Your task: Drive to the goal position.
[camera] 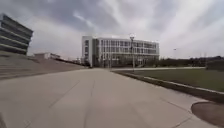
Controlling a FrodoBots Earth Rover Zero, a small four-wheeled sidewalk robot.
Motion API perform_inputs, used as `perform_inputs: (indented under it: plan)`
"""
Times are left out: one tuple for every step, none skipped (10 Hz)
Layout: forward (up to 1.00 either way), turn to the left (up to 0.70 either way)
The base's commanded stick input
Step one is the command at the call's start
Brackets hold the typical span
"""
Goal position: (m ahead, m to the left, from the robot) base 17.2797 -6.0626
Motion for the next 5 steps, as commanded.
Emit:
perform_inputs:
  plan:
    - [0.70, 0.00]
    - [0.70, 0.00]
    - [0.70, 0.00]
    - [0.70, 0.00]
    - [0.70, 0.00]
